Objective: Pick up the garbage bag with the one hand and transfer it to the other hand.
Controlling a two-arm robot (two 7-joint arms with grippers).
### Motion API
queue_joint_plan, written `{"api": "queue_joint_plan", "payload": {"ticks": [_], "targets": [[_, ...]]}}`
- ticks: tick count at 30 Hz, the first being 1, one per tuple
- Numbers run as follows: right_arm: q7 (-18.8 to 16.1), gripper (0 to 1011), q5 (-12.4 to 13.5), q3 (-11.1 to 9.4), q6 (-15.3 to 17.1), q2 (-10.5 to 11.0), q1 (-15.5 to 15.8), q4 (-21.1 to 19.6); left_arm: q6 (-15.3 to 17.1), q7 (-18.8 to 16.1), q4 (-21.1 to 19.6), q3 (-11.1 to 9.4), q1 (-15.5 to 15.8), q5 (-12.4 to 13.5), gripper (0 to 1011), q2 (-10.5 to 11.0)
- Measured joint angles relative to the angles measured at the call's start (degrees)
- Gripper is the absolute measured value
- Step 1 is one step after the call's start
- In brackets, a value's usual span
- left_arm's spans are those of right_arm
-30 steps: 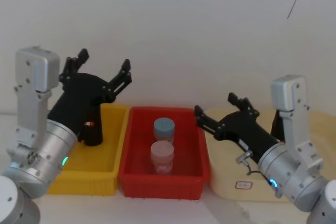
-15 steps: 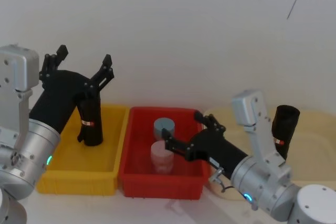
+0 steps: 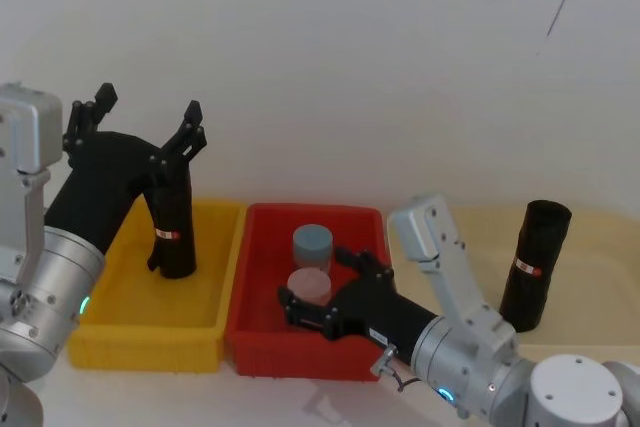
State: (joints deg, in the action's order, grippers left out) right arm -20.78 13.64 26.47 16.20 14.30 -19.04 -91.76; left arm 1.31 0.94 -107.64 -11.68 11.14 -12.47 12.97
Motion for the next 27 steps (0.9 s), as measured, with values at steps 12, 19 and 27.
{"api": "queue_joint_plan", "payload": {"ticks": [12, 19, 27], "targets": [[-0.2, 1004, 0.3, 0.8, 0.5, -0.8, -2.5, 4.5, 0.0, -0.1, -0.2, 0.2, -0.1, 0.1, 1001, 0.1], [0.0, 1004, 0.7, 0.8, -0.6, -1.5, -3.9, 7.8, 0.0, -0.2, -0.2, 0.2, -0.2, 0.1, 1001, 0.1], [0.1, 1004, 0.7, 0.9, -1.4, -2.1, -4.8, 10.3, 0.0, -0.2, -0.3, 0.3, -0.2, 0.1, 1001, 0.1]]}}
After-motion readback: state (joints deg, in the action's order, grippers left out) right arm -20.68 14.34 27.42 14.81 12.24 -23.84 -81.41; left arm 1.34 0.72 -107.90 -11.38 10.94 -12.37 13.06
